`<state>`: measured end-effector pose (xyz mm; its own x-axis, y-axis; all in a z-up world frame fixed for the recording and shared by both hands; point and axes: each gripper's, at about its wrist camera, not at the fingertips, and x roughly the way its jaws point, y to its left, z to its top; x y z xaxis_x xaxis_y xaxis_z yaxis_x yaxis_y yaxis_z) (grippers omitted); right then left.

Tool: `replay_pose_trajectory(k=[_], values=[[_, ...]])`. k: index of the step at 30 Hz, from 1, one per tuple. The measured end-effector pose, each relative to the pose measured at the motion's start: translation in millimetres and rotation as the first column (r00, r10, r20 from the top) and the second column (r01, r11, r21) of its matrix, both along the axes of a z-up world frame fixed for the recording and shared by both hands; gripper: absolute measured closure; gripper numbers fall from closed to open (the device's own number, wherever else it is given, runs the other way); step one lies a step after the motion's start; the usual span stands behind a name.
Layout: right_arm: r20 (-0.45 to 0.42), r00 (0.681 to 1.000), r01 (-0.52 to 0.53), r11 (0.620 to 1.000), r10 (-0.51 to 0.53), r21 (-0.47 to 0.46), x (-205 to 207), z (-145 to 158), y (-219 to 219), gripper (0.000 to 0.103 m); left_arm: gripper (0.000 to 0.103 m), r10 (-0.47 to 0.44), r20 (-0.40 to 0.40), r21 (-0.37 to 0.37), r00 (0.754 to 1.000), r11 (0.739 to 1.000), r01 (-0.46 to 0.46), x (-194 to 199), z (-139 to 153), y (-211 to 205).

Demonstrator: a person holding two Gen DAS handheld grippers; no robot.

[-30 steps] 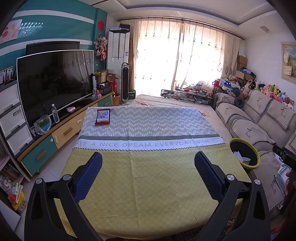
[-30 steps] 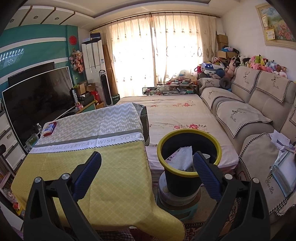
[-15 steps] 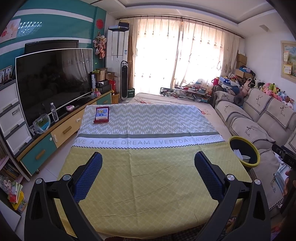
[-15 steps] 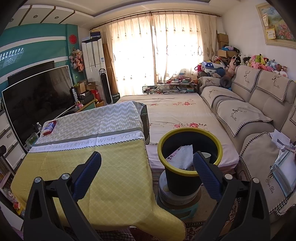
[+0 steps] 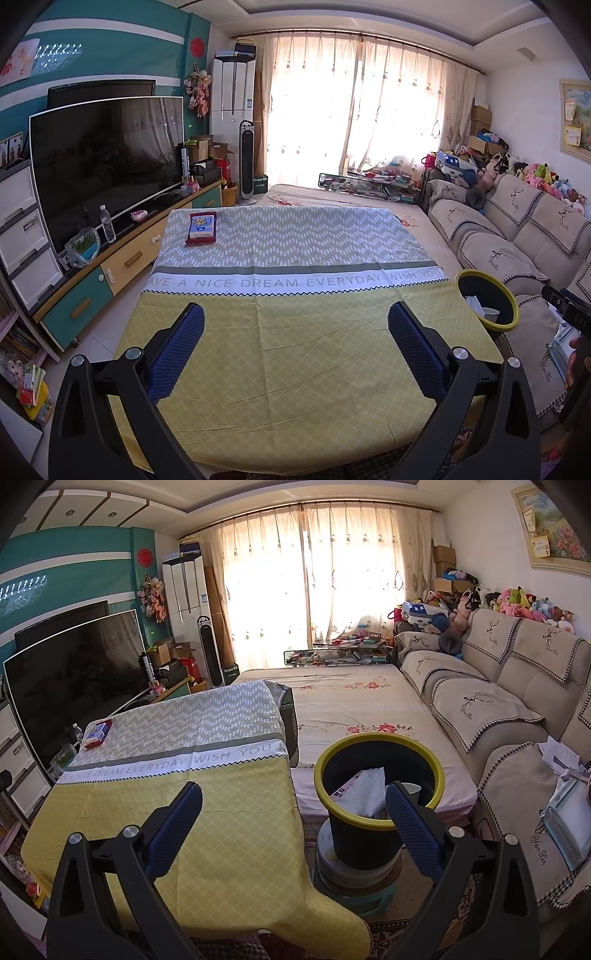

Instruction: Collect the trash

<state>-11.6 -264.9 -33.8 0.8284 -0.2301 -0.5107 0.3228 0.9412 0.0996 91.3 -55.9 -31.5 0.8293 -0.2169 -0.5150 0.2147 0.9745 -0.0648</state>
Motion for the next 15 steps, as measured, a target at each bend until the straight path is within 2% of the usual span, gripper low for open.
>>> replay_pose_trajectory(k=[15], values=[[-0.003,1.000,0.000,1.000,0.000,0.001,0.4,-1.3,0.0,0.008,0.005,-0.012,-0.020,-0.016,1.000,1.000,0.012,3.6,-6.6,-1.2]])
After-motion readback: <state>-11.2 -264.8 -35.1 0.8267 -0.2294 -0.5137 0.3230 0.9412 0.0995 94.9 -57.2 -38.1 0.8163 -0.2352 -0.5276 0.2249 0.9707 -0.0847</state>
